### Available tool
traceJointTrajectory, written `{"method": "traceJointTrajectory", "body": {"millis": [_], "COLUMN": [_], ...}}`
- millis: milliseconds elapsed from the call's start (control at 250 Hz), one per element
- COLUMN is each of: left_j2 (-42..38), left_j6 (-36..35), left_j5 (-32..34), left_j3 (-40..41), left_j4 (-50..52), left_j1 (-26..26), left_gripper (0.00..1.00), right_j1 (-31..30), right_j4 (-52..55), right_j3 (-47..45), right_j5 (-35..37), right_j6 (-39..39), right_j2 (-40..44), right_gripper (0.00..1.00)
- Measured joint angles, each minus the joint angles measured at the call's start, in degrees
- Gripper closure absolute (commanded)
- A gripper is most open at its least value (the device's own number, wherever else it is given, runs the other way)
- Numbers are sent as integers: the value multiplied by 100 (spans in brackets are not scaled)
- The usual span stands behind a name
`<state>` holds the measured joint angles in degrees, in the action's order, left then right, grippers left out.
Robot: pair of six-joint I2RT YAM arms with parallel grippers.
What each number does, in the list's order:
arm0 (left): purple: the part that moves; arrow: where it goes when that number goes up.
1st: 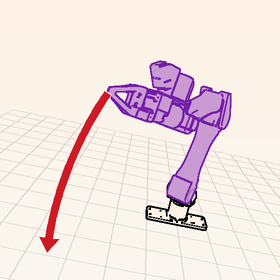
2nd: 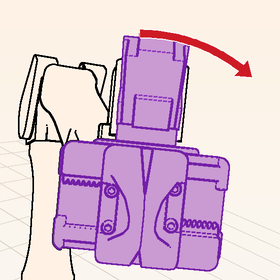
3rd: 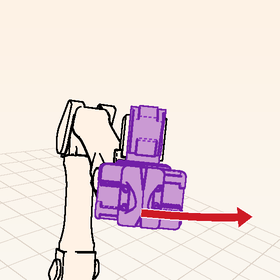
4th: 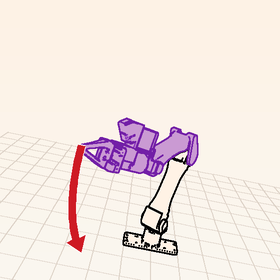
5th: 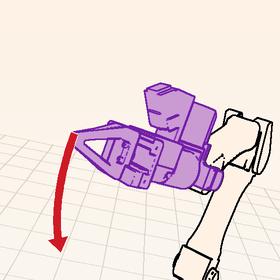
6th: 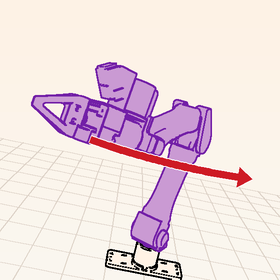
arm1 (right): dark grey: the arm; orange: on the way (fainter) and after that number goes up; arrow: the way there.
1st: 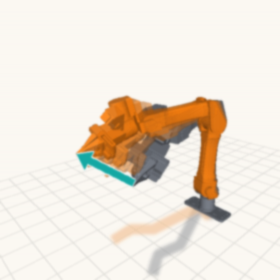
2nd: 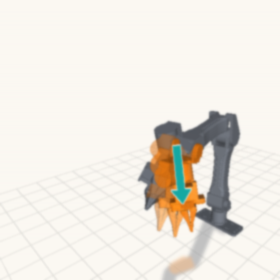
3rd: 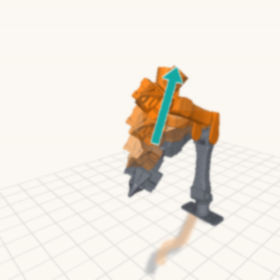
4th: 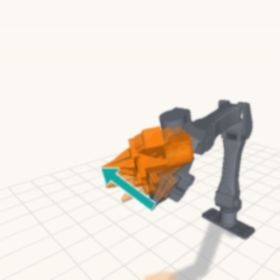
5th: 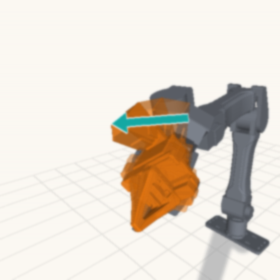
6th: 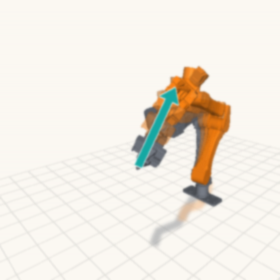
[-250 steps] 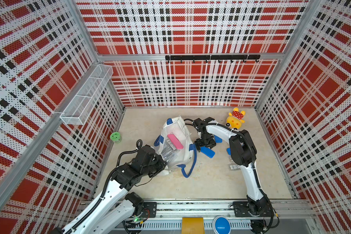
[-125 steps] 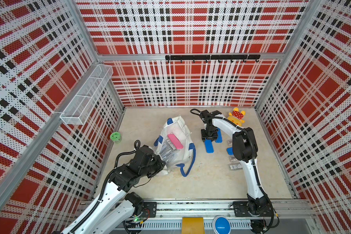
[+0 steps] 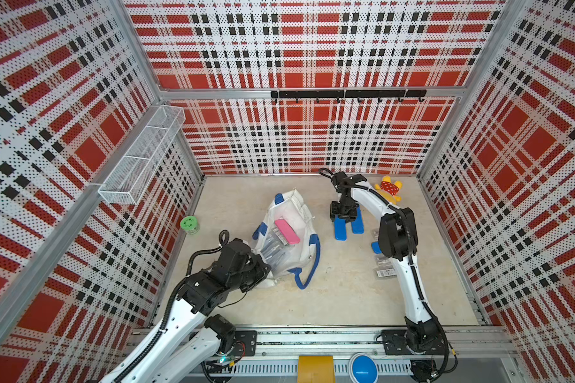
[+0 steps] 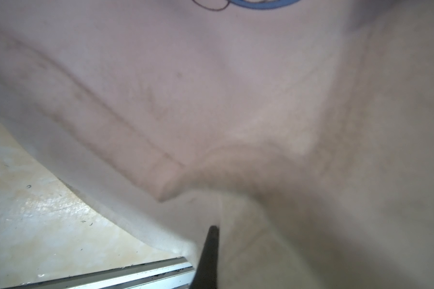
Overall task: Take out the compass set from the canvas bag
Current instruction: Place the compass set at the center of the board, then adjust the canvas bag at the center of the board.
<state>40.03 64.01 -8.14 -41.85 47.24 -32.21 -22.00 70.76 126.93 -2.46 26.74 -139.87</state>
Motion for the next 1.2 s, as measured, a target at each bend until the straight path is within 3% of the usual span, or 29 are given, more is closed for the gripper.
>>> {"method": "traceJointTrajectory", "body": {"millis": [132, 304, 448, 560, 780, 985, 1201], "left_j2": [20, 70, 83, 96, 127, 216, 293], "left_j6": [-2, -13, -28, -50, -136, -199, -284], "left_j5": [0, 17, 24, 37, 66, 61, -33], "left_j3": [-11, -79, -92, -114, -151, -173, -175], "left_j4": [7, 61, 83, 94, 122, 114, 31], "left_j1": [-2, -9, -13, -13, -13, -13, -13], "left_gripper": [98, 98, 98, 97, 95, 94, 94], "right_j1": [66, 59, 15, -118, -1224, -2236, -2455], "right_j4": [-4, -122, -570, -1040, -1786, -2157, -2291], "right_j3": [2, -219, -1261, -2146, -3211, -4151, -4557], "right_j5": [-9, -120, -428, -793, -1370, -1412, -1097], "right_j6": [103, 256, 520, 815, 1421, 2157, 2723], "right_j2": [2, 328, 1604, 2837, 4317, 4489, 4492], "right_gripper": [25, 25, 29, 27, 27, 33, 40]}}
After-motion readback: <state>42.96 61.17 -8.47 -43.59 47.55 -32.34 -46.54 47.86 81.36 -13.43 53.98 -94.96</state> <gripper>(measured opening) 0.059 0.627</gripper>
